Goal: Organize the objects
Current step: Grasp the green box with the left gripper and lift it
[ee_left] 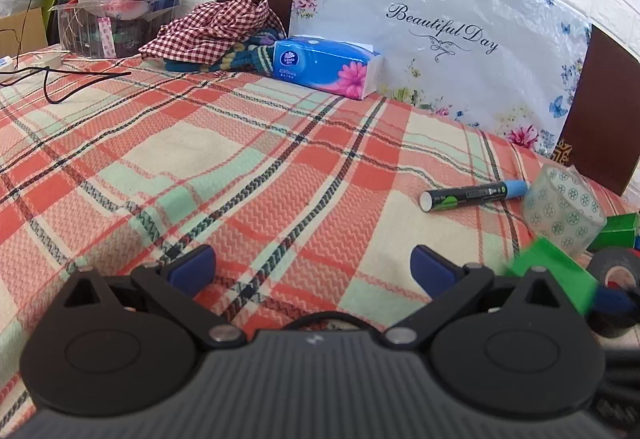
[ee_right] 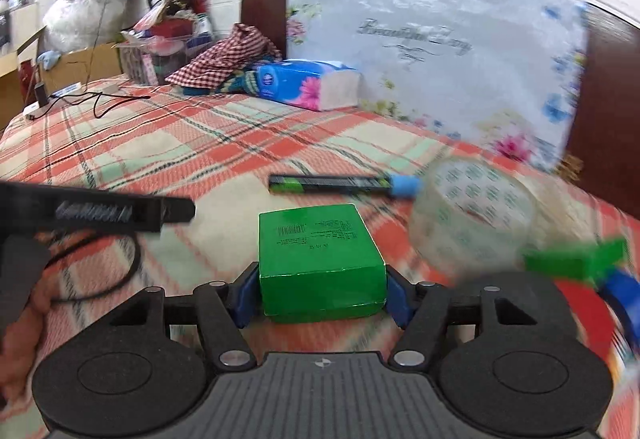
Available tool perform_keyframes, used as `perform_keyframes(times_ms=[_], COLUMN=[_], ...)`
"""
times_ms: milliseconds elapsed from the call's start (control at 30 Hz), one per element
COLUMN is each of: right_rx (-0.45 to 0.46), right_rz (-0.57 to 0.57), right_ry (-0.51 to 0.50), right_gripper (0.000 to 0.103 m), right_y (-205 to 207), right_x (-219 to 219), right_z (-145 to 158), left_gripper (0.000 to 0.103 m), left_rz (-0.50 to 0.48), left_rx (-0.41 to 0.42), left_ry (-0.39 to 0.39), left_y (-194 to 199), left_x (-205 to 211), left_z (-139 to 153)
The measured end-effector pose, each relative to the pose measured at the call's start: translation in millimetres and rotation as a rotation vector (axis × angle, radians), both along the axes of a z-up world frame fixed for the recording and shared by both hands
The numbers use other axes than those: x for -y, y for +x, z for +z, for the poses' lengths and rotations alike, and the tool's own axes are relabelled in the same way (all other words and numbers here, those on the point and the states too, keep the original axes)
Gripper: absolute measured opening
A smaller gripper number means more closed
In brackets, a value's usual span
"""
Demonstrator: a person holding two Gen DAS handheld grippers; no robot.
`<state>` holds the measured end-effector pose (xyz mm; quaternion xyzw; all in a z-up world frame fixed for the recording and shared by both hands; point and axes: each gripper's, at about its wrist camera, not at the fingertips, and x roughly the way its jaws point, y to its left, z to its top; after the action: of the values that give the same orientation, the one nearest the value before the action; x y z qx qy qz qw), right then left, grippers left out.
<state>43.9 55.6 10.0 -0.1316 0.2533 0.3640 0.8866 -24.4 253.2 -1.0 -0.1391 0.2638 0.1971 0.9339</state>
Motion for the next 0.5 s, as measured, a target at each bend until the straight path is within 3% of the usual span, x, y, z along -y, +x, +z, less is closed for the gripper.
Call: perform_keyframes(times_ms=[200,333,400,500], right_rx=[0.018,0.0,-0.021,-0.092], right_rz=[-0.04,-0.249,-0.366,-0.425], right_ry=[-0.029,-0.009,0.02,0.102], right_gripper=[0.061,0.063,0.078,0.083], right_y=[-65.9,-82.2,-81.7,-82.6], right_x=[70.9,139.0,168.9,209.1], right_z=[-0.2,1.0,3.9,-1.1], left_gripper=[0.103,0.103,0.103,0.103], left_rz=[-0.002,-0.008,-0.01,-0.143], left_rx=[-0.025,-0.064,-0.098,0.02], left_ry=[0.028,0.068,0.087,-0.092], left_y=[3.1,6.1,2.0,-29.7], left_x=[5.1,13.3,27.3,60.6], left_z=[1.3,1.9,6.9,20.5])
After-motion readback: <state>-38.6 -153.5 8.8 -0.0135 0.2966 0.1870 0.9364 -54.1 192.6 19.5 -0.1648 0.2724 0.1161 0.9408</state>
